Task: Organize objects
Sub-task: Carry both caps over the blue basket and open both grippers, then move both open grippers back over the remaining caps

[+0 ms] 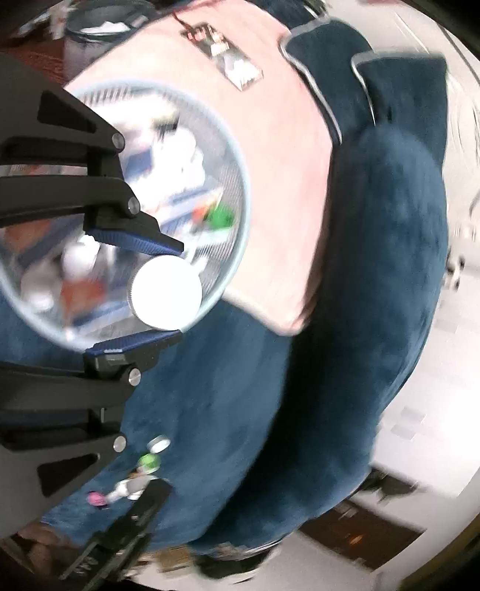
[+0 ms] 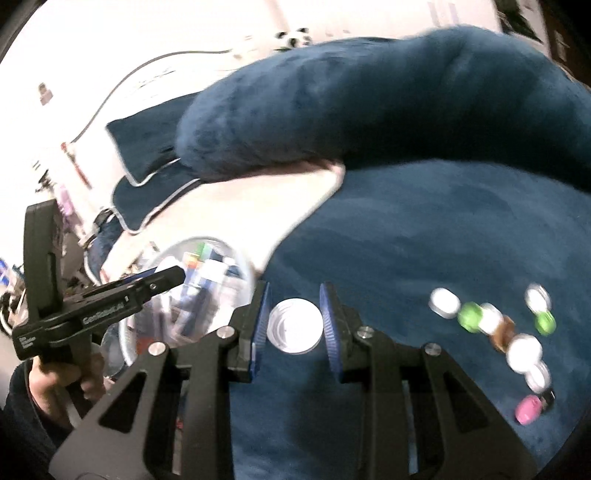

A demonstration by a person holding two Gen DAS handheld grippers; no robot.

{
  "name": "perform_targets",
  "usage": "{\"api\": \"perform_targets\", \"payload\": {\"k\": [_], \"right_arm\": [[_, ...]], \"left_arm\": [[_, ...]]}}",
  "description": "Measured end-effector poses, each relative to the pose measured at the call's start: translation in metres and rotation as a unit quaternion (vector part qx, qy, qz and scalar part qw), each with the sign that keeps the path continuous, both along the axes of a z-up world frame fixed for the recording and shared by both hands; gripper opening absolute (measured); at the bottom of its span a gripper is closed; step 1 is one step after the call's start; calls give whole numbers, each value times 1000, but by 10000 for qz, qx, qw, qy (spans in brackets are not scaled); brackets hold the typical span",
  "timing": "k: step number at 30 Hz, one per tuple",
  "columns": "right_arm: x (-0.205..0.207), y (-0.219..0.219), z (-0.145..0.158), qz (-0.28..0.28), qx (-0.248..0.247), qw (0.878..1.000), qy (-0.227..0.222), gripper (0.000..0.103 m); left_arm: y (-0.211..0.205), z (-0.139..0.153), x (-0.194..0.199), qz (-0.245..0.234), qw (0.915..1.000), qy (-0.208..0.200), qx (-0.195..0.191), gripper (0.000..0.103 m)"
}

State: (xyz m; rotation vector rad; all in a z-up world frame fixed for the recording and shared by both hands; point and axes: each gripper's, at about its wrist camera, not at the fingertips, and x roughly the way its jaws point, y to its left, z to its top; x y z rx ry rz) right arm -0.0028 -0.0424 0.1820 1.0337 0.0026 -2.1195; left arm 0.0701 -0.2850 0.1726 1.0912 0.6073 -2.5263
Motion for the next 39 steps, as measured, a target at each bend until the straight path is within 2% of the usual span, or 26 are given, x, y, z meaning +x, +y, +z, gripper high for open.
{"api": "perform_targets", "payload": {"k": [6, 11, 14, 15, 16, 17, 18, 20, 21, 23, 25, 29, 39], "right_arm": [[8, -83, 13, 526, -95, 9986, 17, 28], [16, -134, 18, 815, -174, 9965, -52, 29], [17, -154, 16, 883, -298, 9955, -185, 31], [16, -157, 14, 912, -424, 9946, -258, 31], [14, -161, 12, 961, -537, 9932, -389, 35], [12, -162, 9, 959, -596, 9921, -546, 47], [10, -161, 6, 855, -625, 9923, -641, 52], [10, -154, 7, 736, -693, 9930, -607, 65], [11, -150, 7, 683, -675, 9939, -551, 68], [10, -145, 7, 575, -536, 9959, -439, 86], [6, -137, 6, 394, -341, 9981, -314, 95], [-2, -128, 10, 210, -171, 9994, -221, 103], [-8, -107, 16, 7, 339, 9991, 270, 103]], "left_arm": [[-72, 0, 16, 702, 9971, 100, 261, 42], [-101, -12, 29, 1097, 9921, 167, 578, 42], [-109, -17, 30, 1170, 9910, 185, 623, 42], [-111, -19, 31, 1173, 9908, 186, 648, 54], [-113, -20, 32, 1188, 9907, 179, 646, 67], [-114, -20, 32, 1216, 9905, 170, 614, 90], [-114, -20, 35, 1249, 9904, 178, 559, 96], [-112, -20, 37, 1270, 9907, 158, 465, 98], [-112, -21, 37, 1277, 9909, 93, 410, 99], [-110, -24, 34, 1315, 9907, -98, 329, 100], [-107, -25, 33, 1312, 9906, -203, 324, 100], [-100, -23, 30, 1260, 9915, -202, 266, 100], [-77, -15, 17, 1046, 9940, -277, 138, 101]]}}
